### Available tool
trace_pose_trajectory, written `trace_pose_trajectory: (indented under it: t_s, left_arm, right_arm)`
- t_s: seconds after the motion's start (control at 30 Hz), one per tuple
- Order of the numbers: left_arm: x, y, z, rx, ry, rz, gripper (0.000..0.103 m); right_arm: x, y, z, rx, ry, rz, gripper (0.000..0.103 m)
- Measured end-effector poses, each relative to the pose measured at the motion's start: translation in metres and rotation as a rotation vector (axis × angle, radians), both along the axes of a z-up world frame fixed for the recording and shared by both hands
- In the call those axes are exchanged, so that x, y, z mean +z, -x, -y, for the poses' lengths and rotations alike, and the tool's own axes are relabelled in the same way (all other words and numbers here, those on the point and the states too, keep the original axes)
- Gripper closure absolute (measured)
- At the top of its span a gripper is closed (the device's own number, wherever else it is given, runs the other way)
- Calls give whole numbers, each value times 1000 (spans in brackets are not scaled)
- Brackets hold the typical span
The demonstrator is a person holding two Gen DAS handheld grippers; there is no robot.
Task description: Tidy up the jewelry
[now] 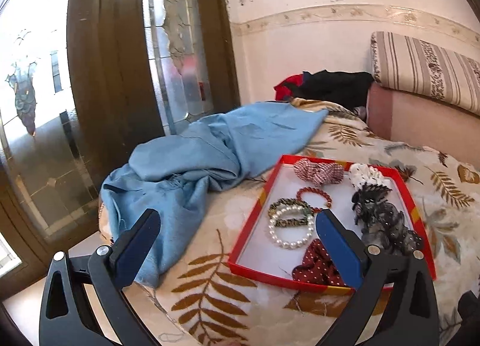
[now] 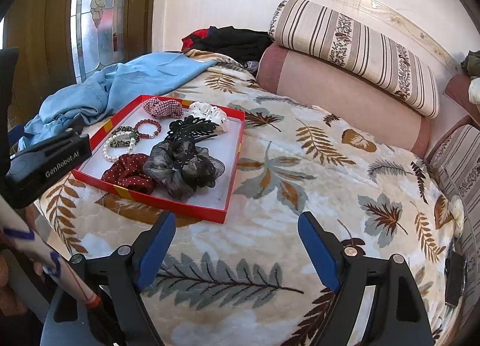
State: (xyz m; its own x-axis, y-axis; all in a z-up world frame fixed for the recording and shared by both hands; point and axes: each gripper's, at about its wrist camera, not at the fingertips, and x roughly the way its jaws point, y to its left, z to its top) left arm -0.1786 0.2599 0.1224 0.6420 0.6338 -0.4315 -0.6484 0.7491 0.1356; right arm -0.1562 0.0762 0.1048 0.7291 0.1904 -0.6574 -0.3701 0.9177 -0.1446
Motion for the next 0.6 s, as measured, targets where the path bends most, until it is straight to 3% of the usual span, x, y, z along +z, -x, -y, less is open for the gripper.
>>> trace_pose_trajectory:
  t_s: [0.6]
  left_arm:
    - [-2,-2,-8,35,17,-25,0]
  right_arm:
    - [-3,1,1,1,21,7,14]
